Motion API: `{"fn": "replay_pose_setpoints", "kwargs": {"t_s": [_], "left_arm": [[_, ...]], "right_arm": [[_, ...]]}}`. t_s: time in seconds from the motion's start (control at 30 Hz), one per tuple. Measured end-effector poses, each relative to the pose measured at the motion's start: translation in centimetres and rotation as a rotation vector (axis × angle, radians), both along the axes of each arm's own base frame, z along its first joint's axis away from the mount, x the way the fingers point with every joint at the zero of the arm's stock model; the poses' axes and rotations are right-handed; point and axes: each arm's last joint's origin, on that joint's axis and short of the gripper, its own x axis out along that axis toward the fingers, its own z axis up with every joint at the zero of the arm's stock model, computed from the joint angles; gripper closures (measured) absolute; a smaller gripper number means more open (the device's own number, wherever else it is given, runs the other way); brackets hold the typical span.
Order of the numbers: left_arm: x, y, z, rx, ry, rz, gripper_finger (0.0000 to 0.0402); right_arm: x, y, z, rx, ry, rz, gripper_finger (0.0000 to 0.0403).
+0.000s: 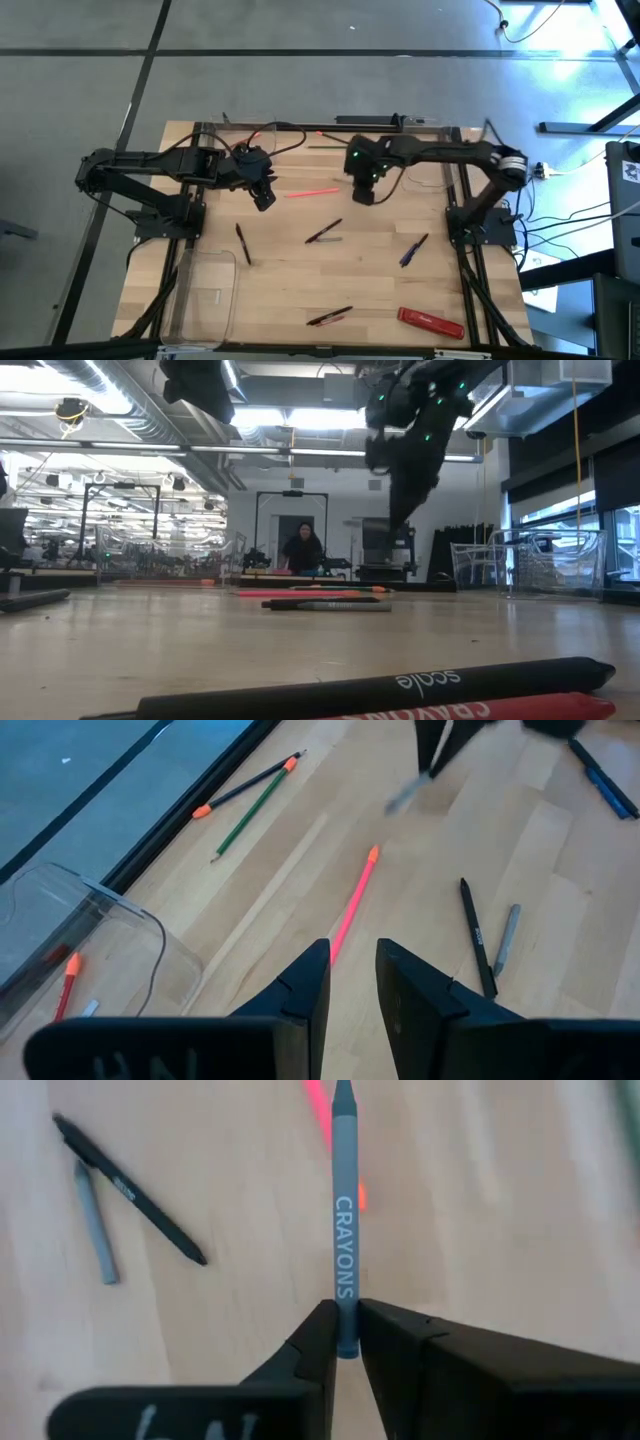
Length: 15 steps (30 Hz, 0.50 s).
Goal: Sort crayons/erasers/pens/pencils in bins
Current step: Put the gray crayon into the top right transparent bin
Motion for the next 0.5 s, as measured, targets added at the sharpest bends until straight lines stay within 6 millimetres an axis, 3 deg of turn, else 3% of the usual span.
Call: {"fn": "replay_pose_setpoints", "kwargs": {"t_s": [0.27,0.5], "left_arm": [[0.0,0.0,0.0,0.000,-0.004,0.000,0.0324],[0.0,0.0,0.0,0.000,-0.005,0.000,0.0324]], "right_arm": [[-5.2,-1.8,5.3,-0.116,-0.024,-0.293,0.0354],[-10.0,-3.8,7.4,-0.093,0.011,-0.551,0.0354]]}}
